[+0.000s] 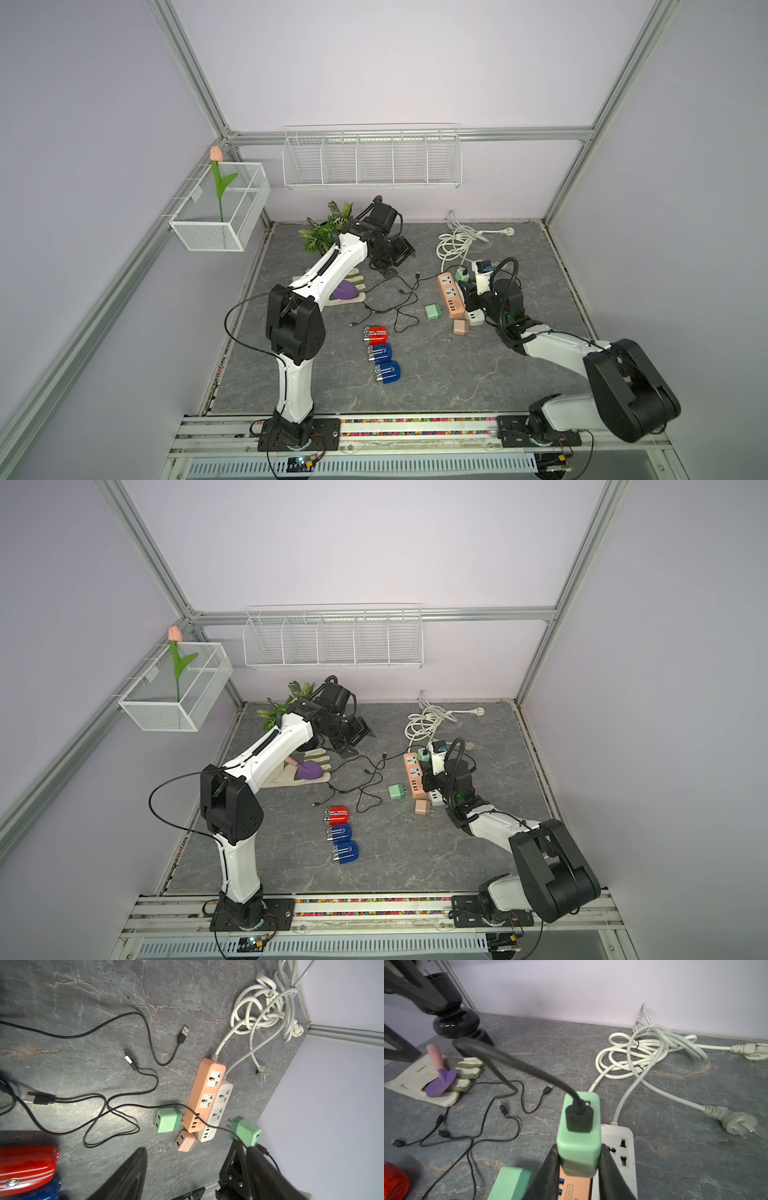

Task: Charge the electric shaver
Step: Insert the plug into the socket.

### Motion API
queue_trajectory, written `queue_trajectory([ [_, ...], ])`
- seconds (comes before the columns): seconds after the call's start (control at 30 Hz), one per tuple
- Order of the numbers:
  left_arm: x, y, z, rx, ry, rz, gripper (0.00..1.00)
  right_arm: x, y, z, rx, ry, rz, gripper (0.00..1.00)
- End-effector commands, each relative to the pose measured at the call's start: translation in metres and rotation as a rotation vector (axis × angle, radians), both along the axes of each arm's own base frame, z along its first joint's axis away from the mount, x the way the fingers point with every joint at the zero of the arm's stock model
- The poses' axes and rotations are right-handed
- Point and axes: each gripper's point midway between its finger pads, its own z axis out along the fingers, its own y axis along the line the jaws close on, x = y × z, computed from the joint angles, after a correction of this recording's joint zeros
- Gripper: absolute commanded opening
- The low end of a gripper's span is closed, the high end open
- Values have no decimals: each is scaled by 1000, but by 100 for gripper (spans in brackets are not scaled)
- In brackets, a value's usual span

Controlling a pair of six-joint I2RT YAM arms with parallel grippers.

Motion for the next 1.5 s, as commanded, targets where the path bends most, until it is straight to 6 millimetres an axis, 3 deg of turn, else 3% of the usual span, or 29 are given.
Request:
queue_trajectory([
  [0.0,-1,-2,18,-22,-101,-35,75,15,2,13,80,-66,-16,7],
  [0.17,-12,4,7,-37,-116,-37,74,23,3,-2,87,-50,-18,7],
  [0.5,-26,13,-6,-35,-100,-38,73,16,10,-24,95,-1,4,7],
  [0.77,-24,14,-3,-57,-103,-39,73,9,15,-38,80,32,0,7],
  [1.03,-25,18,-2,-64,-101,-35,72,5,5,-56,57,54,-45,7],
  [1.23,-26,18,-2,-69,-100,-37,71,10,3,-55,54,42,-61,7],
  [1.47,-26,19,-1,-69,-101,-33,71,-1,5,-65,32,68,-43,7],
])
